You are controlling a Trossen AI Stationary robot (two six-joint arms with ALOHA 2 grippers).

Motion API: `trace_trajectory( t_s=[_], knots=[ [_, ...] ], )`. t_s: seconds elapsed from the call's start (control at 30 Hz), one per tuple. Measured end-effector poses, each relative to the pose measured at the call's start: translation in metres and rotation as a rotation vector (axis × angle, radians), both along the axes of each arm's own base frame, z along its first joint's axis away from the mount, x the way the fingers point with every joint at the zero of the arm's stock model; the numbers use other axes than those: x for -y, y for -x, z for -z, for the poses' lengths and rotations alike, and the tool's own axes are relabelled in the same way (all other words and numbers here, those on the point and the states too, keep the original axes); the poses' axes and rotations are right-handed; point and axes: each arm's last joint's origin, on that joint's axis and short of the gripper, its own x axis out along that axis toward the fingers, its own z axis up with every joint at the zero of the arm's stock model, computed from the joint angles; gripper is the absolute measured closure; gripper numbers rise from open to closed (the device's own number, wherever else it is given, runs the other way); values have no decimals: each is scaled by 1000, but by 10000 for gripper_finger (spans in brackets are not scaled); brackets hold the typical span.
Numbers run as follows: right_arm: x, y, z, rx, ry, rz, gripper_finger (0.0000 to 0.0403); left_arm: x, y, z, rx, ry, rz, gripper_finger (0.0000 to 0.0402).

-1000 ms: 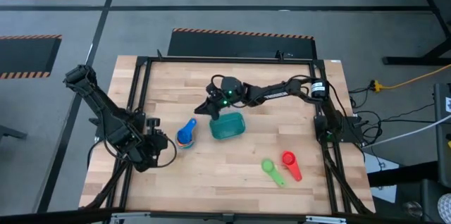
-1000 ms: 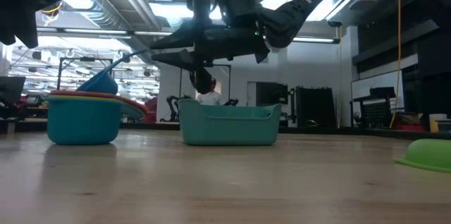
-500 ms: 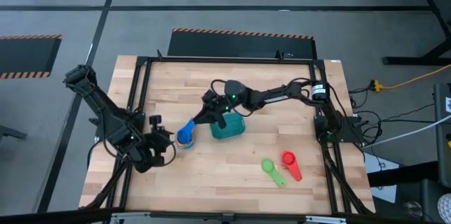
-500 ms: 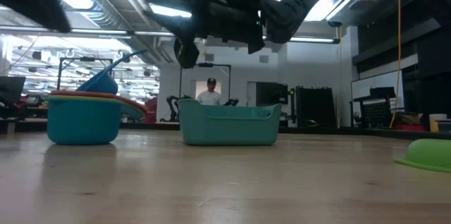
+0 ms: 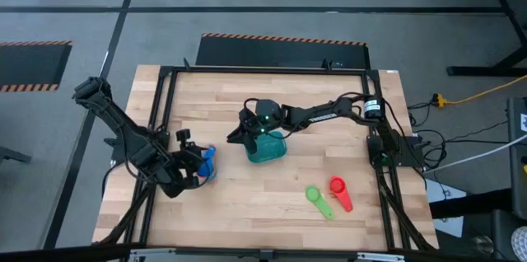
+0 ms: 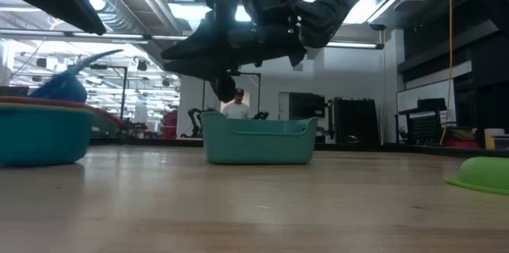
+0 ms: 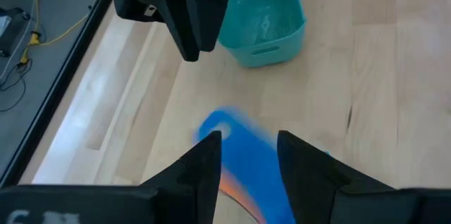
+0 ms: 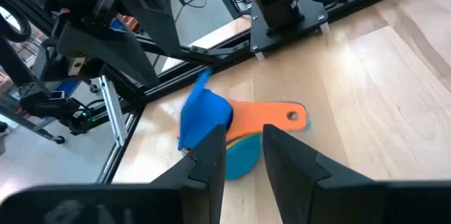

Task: Nest measuring cups in basket
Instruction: Stack the blue measuring cup on top of the orange measuring cup

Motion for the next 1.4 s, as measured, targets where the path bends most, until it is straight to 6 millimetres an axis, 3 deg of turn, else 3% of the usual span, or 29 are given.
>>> trace_trajectory(
  t_s=[0.43,0.6,1.03,1.4],
  knots=[
    [-2,1,0,3,-21,-68,303,2,1,1,-39,84,7,269],
    [-2,1,0,3,-23,-77,303,-3,6,-7,-11,125,11,269],
    [-2,1,0,3,-22,-76,303,-51,43,-38,79,346,-97,269],
    [-3,1,0,4,-19,-79,303,-56,50,3,44,520,-50,269]
  ],
)
